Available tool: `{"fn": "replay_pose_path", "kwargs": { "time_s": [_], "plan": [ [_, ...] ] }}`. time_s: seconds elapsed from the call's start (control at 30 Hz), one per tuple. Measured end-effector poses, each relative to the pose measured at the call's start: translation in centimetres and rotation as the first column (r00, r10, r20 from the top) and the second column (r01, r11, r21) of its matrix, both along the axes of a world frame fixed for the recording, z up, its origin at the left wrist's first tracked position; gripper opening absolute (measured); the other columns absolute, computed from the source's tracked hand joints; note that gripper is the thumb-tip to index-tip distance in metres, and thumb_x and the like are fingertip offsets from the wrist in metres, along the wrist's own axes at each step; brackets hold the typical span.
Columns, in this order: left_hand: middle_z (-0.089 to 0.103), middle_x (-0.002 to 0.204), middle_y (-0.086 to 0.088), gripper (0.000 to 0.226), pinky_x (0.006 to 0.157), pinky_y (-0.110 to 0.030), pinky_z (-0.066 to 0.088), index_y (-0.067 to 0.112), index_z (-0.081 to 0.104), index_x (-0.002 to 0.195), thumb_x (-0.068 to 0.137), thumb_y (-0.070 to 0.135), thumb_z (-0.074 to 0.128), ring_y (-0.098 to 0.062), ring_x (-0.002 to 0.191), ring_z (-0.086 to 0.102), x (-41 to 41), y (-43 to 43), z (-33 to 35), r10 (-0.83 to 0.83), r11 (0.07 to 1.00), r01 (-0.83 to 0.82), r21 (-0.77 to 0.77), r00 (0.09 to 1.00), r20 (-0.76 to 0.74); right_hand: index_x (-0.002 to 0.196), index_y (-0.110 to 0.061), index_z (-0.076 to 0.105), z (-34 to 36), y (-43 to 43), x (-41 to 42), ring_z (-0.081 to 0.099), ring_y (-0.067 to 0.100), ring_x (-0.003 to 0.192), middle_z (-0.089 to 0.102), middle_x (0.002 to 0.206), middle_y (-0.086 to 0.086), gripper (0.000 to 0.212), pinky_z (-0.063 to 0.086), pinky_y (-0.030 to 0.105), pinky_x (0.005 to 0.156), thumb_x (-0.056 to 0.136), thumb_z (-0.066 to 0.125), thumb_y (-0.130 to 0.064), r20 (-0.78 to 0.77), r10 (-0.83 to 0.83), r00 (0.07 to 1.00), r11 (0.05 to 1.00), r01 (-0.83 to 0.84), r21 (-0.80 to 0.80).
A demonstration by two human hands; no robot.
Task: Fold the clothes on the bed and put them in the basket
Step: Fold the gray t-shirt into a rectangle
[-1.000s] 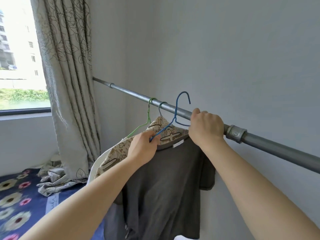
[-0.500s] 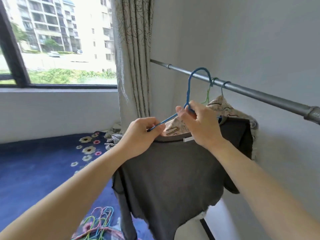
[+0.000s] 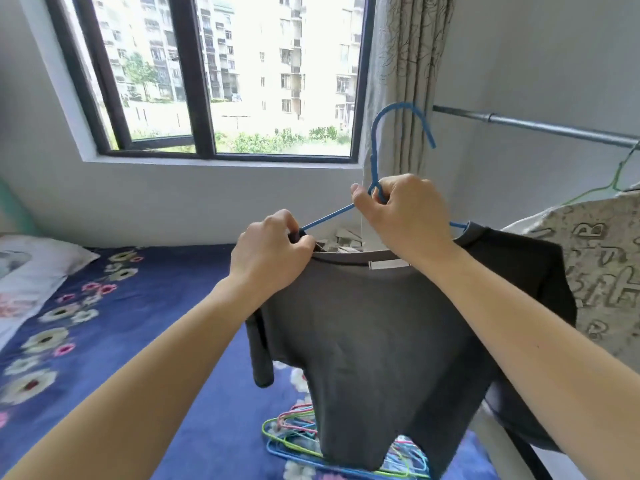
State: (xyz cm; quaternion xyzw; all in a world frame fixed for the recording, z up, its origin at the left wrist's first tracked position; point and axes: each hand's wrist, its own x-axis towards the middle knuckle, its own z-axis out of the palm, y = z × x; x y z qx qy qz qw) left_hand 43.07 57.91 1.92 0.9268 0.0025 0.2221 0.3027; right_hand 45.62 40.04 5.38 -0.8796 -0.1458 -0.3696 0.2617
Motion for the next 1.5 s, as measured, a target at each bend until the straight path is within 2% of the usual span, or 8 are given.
{"fn": "replay_pose_path", "kwargs": {
  "time_s": [0.2,0.5,0.63,0.83,0.97,1.1,1.3,1.5],
  "plan": [
    [0.059,0.088,-0.003,0.02,0.069,-0.032,0.039,0.018,0.064,0.096,0.091,0.03,0.05,-0.029,0.084,0.052,-0.9,13.0,-0.7,0.12,0.982,-0.108,0.157,0.991,-0.064,0.055,-0.021,0.048,-1.8,12.4,-1.7,0.048,0.011,0.048,0.044,0.049,-0.009,0.048,0.042,0.023,0.058,0.096,0.051,-0.045,0.015,0.083,0.996,0.995,-0.082,-0.047],
    [0.056,0.057,-0.005,0.027,0.051,-0.029,0.034,0.009,0.058,0.058,0.083,0.018,0.053,-0.028,0.062,0.055,-2.1,29.5,-4.9,0.325,0.943,-0.289,0.166,0.91,-0.256,0.048,-0.007,0.052,-5.4,18.4,-0.3,0.047,0.014,0.044,0.048,0.044,0.002,0.051,0.04,0.023,0.054,0.094,0.057,-0.029,-0.125,0.123,0.984,0.983,-0.103,0.154],
    [0.068,0.057,-0.011,0.03,0.044,-0.021,0.051,0.0,0.064,0.069,0.09,0.014,0.048,-0.014,0.043,0.064,-2.4,32.7,-5.5,0.267,0.883,-0.344,-0.321,0.928,-0.259,0.053,0.006,0.054,-6.7,20.5,1.4,0.041,0.025,0.048,0.047,0.048,0.016,0.049,0.044,0.043,0.06,0.092,0.057,-0.025,-0.247,0.171,0.954,0.916,-0.061,0.397],
    [0.064,0.053,-0.005,0.025,0.048,-0.025,0.056,0.01,0.055,0.07,0.091,0.012,0.042,-0.016,0.045,0.065,-0.1,32.6,-1.3,0.287,0.577,-0.227,-0.785,0.956,-0.066,0.054,-0.015,0.053,-2.9,23.4,3.9,0.048,0.016,0.048,0.05,0.051,0.001,0.046,0.043,0.028,0.053,0.096,0.047,-0.034,-0.226,0.573,0.788,0.411,-0.038,0.911],
    [0.064,0.066,-0.013,0.026,0.053,-0.027,0.057,0.012,0.055,0.069,0.092,0.012,0.044,-0.021,0.058,0.067,1.8,31.1,-4.6,0.265,0.591,-0.245,-0.768,0.959,-0.102,0.071,-0.011,0.065,-4.1,21.7,5.6,0.047,0.015,0.06,0.053,0.071,0.003,0.049,0.041,0.025,0.053,0.1,0.036,-0.038,-0.521,0.467,0.714,0.721,0.035,0.692],
    [0.062,0.077,-0.011,0.027,0.065,-0.034,0.056,0.009,0.058,0.07,0.094,0.011,0.047,-0.03,0.083,0.066,2.9,29.0,-13.7,0.227,0.528,-0.389,-0.755,0.921,-0.317,0.076,-0.002,0.061,-10.4,17.9,6.2,0.051,0.017,0.046,0.054,0.062,0.01,0.035,0.043,0.019,0.043,0.098,0.037,-0.016,-0.684,0.628,0.37,0.683,0.159,0.713],
    [0.061,0.093,-0.016,0.023,0.075,-0.04,0.052,0.009,0.057,0.076,0.095,0.007,0.044,-0.03,0.085,0.063,1.4,25.1,-24.5,0.213,0.324,-0.666,-0.672,0.743,-0.634,0.09,-0.003,0.056,-22.9,9.9,6.6,0.059,0.009,0.043,0.065,0.07,0.012,0.017,0.047,0.017,0.045,0.1,0.043,-0.002,-0.835,0.461,0.301,0.799,0.268,0.538],
    [0.063,0.062,-0.009,0.026,0.08,-0.04,0.049,0.008,0.051,0.072,0.094,0.003,0.038,-0.021,0.061,0.062,2.2,21.1,-27.1,0.216,0.182,-0.702,-0.688,0.711,-0.669,0.078,0.003,0.059,-35.0,4.2,7.7,0.064,0.013,0.054,0.064,0.049,-0.002,0.023,0.056,0.023,0.07,0.098,0.048,-0.001,-0.972,0.191,0.137,0.944,0.245,0.22]
  ]
}}
